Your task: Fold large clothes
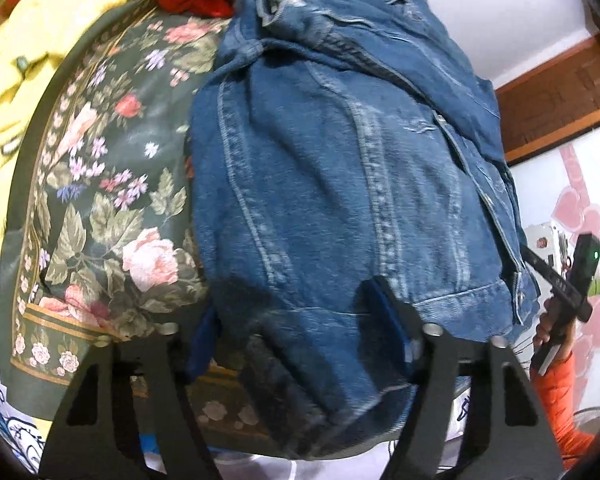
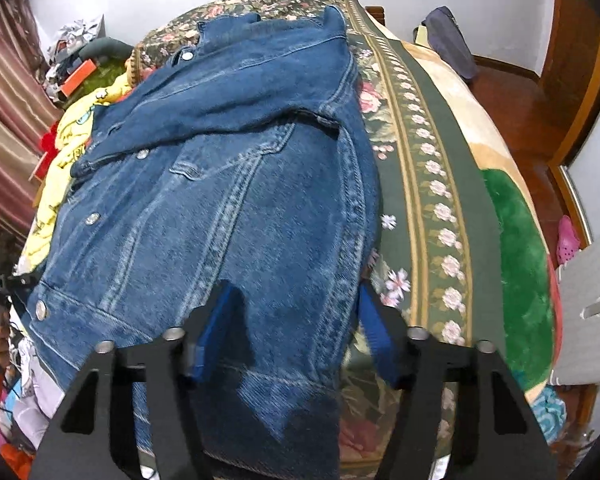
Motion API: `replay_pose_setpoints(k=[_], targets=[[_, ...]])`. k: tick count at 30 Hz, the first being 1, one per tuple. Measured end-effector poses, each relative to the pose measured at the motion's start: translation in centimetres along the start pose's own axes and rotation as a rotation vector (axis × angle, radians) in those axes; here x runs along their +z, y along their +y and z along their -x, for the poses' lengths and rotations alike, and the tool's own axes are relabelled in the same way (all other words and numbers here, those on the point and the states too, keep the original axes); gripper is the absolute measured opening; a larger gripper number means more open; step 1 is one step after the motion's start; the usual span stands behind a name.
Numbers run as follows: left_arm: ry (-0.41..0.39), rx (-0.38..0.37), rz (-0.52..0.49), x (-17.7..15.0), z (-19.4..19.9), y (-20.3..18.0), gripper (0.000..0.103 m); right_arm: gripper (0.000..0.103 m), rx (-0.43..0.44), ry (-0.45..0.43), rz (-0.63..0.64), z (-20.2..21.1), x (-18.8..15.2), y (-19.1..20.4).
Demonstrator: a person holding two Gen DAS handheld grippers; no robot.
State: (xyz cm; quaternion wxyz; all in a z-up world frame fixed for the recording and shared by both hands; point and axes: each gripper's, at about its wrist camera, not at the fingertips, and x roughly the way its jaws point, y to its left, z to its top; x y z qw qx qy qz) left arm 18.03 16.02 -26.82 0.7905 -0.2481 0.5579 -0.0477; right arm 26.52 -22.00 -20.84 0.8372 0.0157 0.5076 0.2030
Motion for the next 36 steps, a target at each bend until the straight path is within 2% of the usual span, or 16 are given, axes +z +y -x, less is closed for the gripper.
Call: replay_pose_setpoints(k=[1, 4, 6, 9, 13, 20, 26, 32, 36], targets=[[-0.007, 0.004, -0.013, 0.1, 0.2, -0.3, 0.058, 0.044, 0.004, -0.001, -0.002, -0.2, 0.2, 0.1], [-0.032, 0.034, -0.037, 0.5, 0.5, -1.5, 0.038, 0.021, 0.034, 0.003, -0.004, -0.5, 0.5, 0.2], [-0.049, 0.051, -0.036, 1.0, 0.8, -2.2, 0.023, 0.019, 0.046, 0.012, -0.001, -0.7, 0.9, 0.6], [-0.065, 0.040, -0.030, 2.0, 1.2, -2.4, 0.018, 0.014, 0.070, 0.003, 0.024, -0.6, 1.7, 1.4], [-0.139, 0.057, -0.065, 3.6, 2.8, -3.7, 0.015, 0.010, 0.079, -0.037, 0.068, 0.5, 2.8, 2.4], [-0.320, 0.018, -0.113, 7.6, 7.8, -6.2, 0.014, 0.008, 0.105, -0.158, 0.099, 3.5, 5.7, 3.3], [-0.459, 0.032, -0.087, 12.4, 10.7, -6.8, 0.013, 0.008, 0.089, -0.252, 0.070, 4.7, 9.7, 3.0], [-0.529, 0.087, -0.020, 18.5, 10.7, -5.4, 0.013, 0.007, 0.067, -0.299, 0.047, 4.0, 14.5, 2.0], [-0.506, 0.137, 0.003, 22.2, 8.3, -4.4, 0.013, 0.007, 0.063, -0.302, 0.028, 2.1, 18.1, 1.6]])
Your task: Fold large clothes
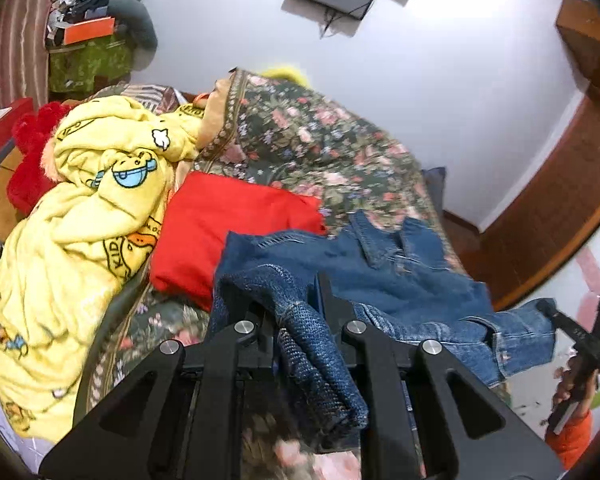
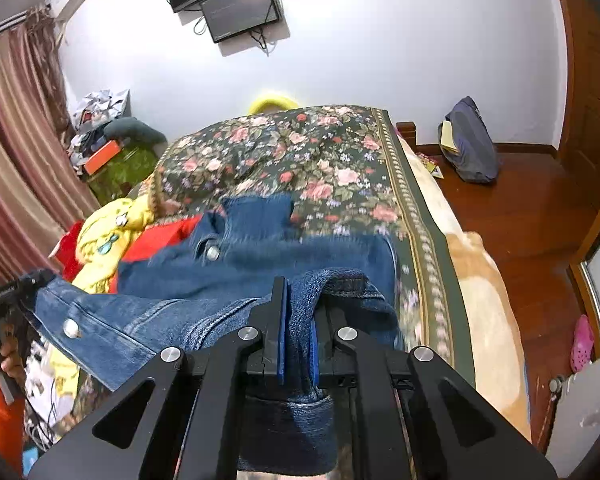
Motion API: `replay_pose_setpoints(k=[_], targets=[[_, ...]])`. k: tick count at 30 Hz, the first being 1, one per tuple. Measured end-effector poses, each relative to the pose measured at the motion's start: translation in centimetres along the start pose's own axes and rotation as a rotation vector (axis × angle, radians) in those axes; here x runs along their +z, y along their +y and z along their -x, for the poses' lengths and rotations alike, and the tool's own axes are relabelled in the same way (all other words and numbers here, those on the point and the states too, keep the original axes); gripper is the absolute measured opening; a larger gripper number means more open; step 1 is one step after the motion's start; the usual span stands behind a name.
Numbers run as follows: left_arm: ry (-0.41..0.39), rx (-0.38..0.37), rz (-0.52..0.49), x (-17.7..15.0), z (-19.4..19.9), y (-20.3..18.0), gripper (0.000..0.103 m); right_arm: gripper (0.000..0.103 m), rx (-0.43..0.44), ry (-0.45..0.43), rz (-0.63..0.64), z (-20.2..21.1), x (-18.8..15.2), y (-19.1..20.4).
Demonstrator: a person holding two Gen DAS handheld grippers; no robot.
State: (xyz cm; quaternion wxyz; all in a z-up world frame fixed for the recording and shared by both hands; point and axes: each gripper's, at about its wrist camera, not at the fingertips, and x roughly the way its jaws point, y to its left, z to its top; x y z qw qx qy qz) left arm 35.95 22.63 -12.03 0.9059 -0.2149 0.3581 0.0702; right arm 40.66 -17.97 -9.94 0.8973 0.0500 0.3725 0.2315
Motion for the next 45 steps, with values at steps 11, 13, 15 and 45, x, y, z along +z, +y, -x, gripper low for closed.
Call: replay_pose_setpoints(k=[11, 13, 15, 45], targets=[[0.096, 0.154, -0.117, 0.0, -11.4, 0.5, 0.014, 0.007, -0.057, 0.112, -0.030, -8.9, 1.1, -2.7], [0.122, 0.170, -0.124, -0.6, -13.0, 0.8, 0.014, 0.007, -0.065, 0.142, -0.029, -10.3, 0.6, -3.4], [0.144, 0.185, -0.133, -1.1, -14.2, 1.0, 0.015, 0.007, -0.068, 0.158, -0.018, -11.0, 0.2, -3.8], [0.127, 0.177, -0.395, -8.2, -3.9, -3.3, 0.069, 0.051, -0.079, 0.113, 0.192, -1.0, -5.3, 2.8]])
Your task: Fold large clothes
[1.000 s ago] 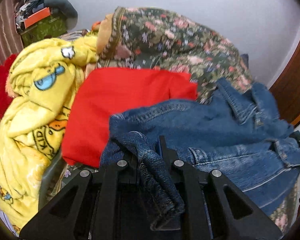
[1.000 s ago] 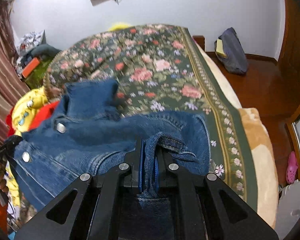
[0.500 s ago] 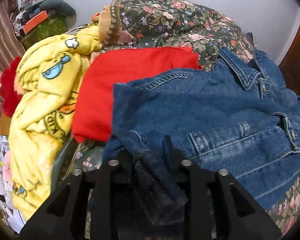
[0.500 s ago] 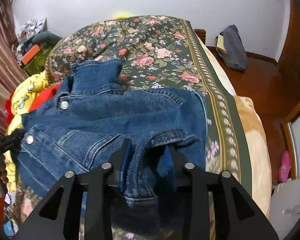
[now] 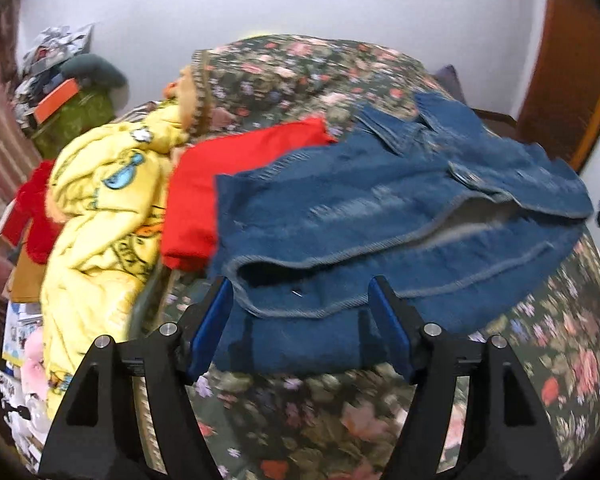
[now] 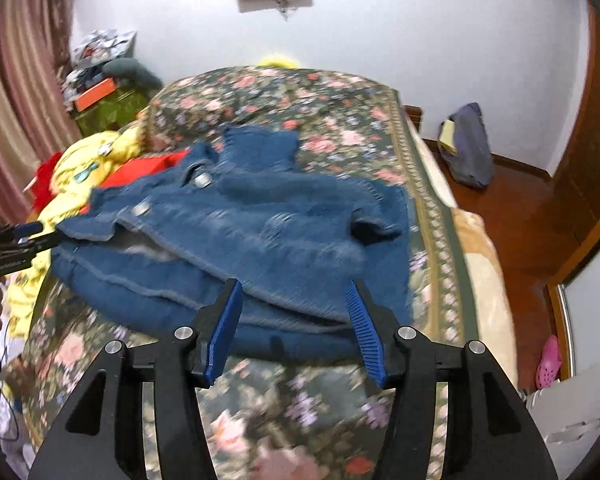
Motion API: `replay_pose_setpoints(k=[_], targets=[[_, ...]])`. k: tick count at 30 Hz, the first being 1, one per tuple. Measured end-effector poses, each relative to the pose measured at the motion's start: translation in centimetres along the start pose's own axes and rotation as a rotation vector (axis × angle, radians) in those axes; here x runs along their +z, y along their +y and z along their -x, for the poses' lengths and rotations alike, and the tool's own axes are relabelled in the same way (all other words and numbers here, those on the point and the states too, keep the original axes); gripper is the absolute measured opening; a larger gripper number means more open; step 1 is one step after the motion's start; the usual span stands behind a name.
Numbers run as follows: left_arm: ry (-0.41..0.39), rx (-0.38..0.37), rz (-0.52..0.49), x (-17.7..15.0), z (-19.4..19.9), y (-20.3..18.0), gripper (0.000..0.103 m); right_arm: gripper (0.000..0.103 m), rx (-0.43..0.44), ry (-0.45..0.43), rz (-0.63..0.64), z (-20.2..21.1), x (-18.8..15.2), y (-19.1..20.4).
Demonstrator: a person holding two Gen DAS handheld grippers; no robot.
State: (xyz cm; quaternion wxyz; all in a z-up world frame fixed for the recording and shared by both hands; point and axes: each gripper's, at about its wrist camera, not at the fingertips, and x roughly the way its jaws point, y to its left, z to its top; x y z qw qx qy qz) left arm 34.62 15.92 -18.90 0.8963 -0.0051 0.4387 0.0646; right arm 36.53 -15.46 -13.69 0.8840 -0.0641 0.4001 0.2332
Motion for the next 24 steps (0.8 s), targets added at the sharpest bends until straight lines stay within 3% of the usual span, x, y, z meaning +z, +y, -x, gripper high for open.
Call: replay_pose_setpoints(k=[7, 13, 15, 17, 20, 22, 24], targets=[[0.064, -0.026, -0.015, -1.5, -2.9, -2.4, 0.069, 0.051, 0.021, 0.068, 0.075, -3.4, -1.3, 3.3], [0.042, 0.004, -0.010, -1.1, -5.0, -2.4, 0.069, 0.051, 0.000, 0.104, 0.073, -6.5, -1.2, 3.4], [0.034, 0.017, -0.048, -0.1, -6.0, -2.5, 0.071, 0.054, 0.019, 0.101, 0.091, -7.3, -0.4, 3.3], [0.033, 0.083, -0.111, 2.0, -7.7, -2.5, 0.071, 0.055, 0.026, 0.111, 0.129, -8.3, 0.8, 3.0], [0.087, 0.174, -0.166, 5.6, -11.1, -1.6, 0.071, 0.055, -0.040, 0.134, 0.169, -10.3, 3.4, 2.2], [0.116, 0.142, -0.111, 8.0, -12.1, -0.3, 0.070, 0.055, -0.101, 0.139, 0.147, -11.5, 5.9, 1.1], [0.087, 0.117, -0.023, 10.1, -11.5, 1.1, 0.068, 0.054, -0.207, 0.096, 0.111, -11.4, 8.9, 0.1]])
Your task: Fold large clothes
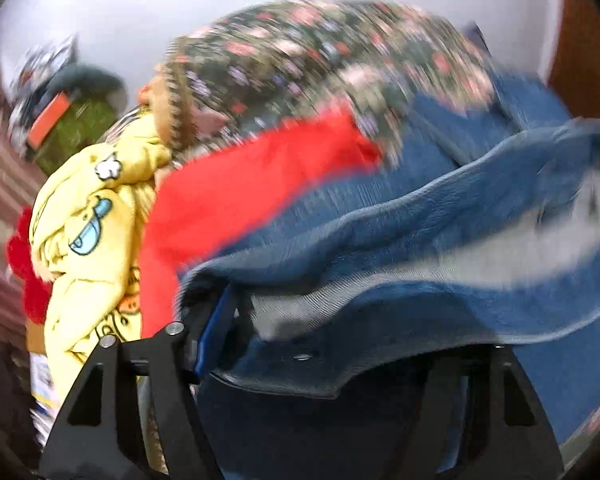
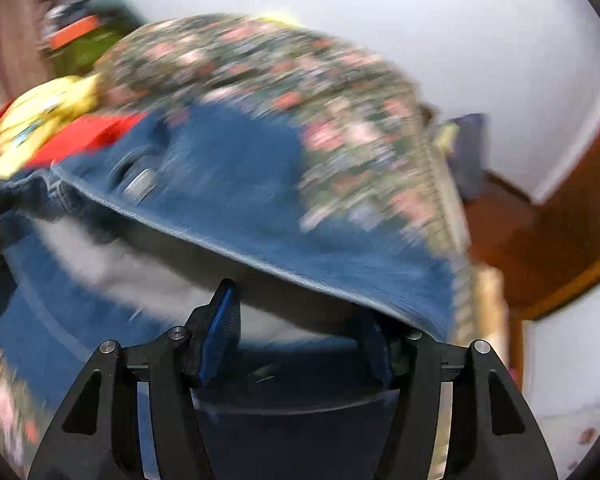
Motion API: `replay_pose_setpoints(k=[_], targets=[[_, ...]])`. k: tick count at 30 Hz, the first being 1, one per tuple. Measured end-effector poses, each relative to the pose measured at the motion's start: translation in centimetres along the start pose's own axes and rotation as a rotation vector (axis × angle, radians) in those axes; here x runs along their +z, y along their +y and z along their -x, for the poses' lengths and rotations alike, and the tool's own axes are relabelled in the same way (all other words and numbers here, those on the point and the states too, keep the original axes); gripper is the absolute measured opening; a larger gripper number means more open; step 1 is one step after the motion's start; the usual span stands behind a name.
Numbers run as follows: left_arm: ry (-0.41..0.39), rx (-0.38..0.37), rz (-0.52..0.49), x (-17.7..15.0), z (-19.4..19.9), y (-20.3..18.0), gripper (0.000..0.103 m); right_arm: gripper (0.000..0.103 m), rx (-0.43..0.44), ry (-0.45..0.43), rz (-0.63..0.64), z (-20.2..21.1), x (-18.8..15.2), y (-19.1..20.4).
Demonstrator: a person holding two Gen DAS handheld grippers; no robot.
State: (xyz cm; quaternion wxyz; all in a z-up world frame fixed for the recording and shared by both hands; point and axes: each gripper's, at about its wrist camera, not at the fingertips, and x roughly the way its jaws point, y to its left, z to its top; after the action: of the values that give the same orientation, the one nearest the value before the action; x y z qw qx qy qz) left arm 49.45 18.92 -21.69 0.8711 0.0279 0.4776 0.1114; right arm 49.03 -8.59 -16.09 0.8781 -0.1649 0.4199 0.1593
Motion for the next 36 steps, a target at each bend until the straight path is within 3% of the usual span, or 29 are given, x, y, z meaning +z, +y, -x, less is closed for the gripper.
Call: replay_pose_setpoints(k=[3, 6, 9, 15, 22, 28, 32, 36], targets=[[-0.066, -0.001, 0.073, 1.8, 1.6, 1.2, 0.068, 0.055, 0.105, -0.100, -0.113, 2.6, 2.0, -2.0], [-0.171, 0.063, 0.095, 2.8, 3.8, 1.9, 0.068, 0.055, 0.081, -0.201, -0.144, 5.7, 2.3, -2.8], [-0.204, 0.072, 0.101, 2.7, 5.5, 2.4, 0.068, 0.056, 0.105, -0.215, -0.135, 7.2, 1.7, -2.7], [-0.168, 0.041, 0.019, 0.1, 6.5, 1.3, 0.069, 0.056, 0.127, -0.169, -0.062, 7.1, -1.0, -1.0], [-0.112, -0.018, -0.061, -3.7, 6.0, -1.3, 0.071, 0.056, 0.196, -0.069, -0.008, 4.3, -4.0, 1.4], [-0.064, -0.046, -0.060, -4.1, 4.0, -2.7, 0.071, 0.056, 0.140, -0.002, -0.003, 0.6, -3.1, 2.1], [-0.060, -0.050, -0.022, -3.3, 2.9, -2.5, 0.071, 0.056, 0.058, -0.055, -0.062, 0.4, -0.5, 0.9], [-0.077, -0.047, 0.024, -2.3, 3.0, -1.4, 0.071, 0.056, 0.079, -0.116, -0.180, 1.5, 0.4, -0.6]])
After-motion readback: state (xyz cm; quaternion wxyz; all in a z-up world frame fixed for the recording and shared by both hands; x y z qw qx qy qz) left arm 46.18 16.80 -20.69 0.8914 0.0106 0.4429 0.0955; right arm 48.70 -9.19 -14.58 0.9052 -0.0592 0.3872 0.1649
